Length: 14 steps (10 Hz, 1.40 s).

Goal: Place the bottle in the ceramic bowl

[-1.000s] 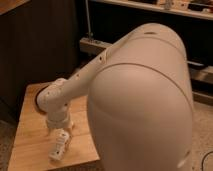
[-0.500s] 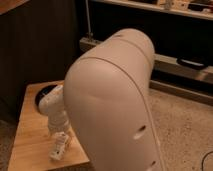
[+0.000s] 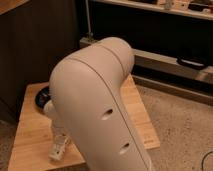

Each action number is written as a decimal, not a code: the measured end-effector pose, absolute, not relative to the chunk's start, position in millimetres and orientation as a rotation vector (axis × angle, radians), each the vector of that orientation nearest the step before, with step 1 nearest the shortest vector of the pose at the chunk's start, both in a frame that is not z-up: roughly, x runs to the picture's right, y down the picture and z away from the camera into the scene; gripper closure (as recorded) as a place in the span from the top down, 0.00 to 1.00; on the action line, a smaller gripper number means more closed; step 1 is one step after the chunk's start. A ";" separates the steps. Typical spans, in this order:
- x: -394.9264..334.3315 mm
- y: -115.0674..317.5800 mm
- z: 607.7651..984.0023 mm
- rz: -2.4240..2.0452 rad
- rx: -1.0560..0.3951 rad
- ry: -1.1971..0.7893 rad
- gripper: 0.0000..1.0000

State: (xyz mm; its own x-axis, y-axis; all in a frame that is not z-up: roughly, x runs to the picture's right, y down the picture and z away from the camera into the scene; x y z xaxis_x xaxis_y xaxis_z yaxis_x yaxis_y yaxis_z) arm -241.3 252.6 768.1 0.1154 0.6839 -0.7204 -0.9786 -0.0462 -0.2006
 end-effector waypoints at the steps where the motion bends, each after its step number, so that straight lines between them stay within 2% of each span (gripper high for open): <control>1: -245.0 250.9 771.6 1.430 -0.804 0.470 0.65; 3: -251.5 249.7 777.3 1.423 -0.804 0.475 0.62; 4: -254.3 248.6 779.4 1.422 -0.797 0.479 0.55; 9: -264.2 247.6 790.4 1.404 -0.767 0.531 0.05; 10: -263.6 246.8 790.4 1.403 -0.767 0.529 0.00; 14: -259.7 229.1 783.3 1.403 -0.775 0.500 0.00</control>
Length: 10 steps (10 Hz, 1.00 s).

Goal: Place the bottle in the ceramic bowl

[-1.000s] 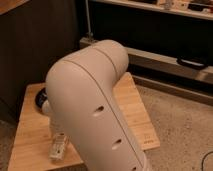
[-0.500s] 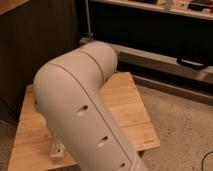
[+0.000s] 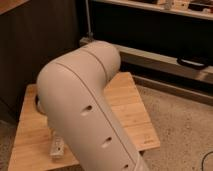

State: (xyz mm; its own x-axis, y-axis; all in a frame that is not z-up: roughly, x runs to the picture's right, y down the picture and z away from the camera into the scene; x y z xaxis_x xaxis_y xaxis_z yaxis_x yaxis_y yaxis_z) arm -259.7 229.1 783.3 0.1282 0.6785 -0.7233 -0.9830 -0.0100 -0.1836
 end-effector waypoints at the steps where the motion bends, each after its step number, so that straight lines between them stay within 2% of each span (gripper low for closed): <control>1: -257.7 217.7 775.2 1.405 -0.782 0.481 0.00; 5: -246.6 165.9 733.0 1.405 -0.837 0.363 0.00; 10: -239.0 156.4 727.8 1.387 -0.916 0.274 0.00</control>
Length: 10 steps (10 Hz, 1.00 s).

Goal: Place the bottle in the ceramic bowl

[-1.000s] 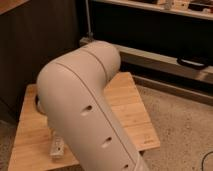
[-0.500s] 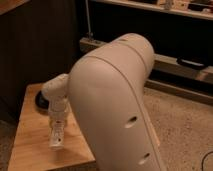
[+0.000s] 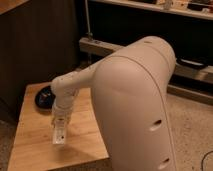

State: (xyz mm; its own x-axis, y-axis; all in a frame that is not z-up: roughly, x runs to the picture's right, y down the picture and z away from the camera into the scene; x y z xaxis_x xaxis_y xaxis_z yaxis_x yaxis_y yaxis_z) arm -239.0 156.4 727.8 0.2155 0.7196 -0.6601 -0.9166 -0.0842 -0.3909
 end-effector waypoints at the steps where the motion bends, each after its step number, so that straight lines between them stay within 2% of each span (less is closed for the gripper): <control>1: -238.1 157.1 728.4 1.383 -0.924 0.271 0.00; 6: -246.8 143.4 736.0 1.366 -0.944 0.232 0.00; 10: -258.4 99.9 751.7 1.371 -0.903 0.175 0.00</control>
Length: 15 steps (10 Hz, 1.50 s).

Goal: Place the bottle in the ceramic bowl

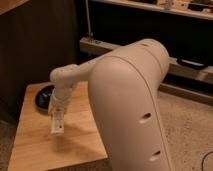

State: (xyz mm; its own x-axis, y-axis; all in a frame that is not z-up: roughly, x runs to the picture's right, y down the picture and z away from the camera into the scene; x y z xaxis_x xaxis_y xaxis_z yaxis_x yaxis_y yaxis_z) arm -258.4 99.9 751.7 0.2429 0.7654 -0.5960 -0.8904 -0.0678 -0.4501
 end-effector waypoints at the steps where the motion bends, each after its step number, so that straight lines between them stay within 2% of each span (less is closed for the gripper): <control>1: -257.6 83.4 754.3 1.372 -0.892 0.154 0.00; 5: -259.3 43.3 757.8 1.398 -0.893 0.065 0.00; 10: -275.8 8.5 792.1 1.546 -0.833 -0.035 0.00; 15: -289.2 -29.1 790.6 1.573 -0.829 -0.075 0.00</control>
State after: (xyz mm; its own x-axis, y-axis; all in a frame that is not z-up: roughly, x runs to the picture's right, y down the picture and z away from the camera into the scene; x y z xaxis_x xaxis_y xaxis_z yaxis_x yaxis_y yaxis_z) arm -289.2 -29.1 790.6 0.0545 0.8883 -0.4560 -0.8407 -0.2056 -0.5009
